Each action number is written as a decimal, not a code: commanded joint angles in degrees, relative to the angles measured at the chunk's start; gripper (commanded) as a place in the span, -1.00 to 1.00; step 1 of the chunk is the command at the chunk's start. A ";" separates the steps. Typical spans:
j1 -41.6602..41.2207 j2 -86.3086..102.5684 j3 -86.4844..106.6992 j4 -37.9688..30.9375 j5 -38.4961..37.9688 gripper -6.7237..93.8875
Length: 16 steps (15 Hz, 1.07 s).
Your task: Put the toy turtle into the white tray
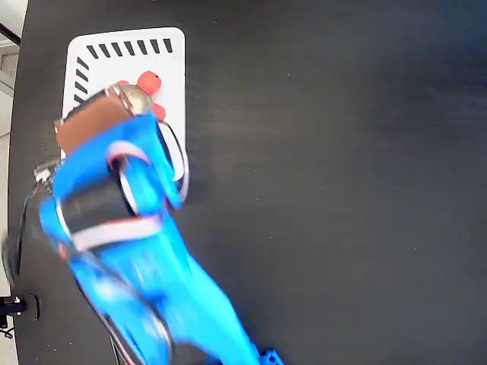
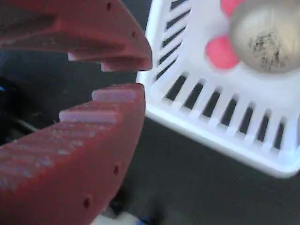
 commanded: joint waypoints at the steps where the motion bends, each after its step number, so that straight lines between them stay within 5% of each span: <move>1: 0.26 17.49 10.90 -4.75 4.39 -0.88; 8: 7.03 54.32 58.10 -18.37 19.51 -0.88; 16: 13.45 83.58 95.45 -21.36 18.63 -0.88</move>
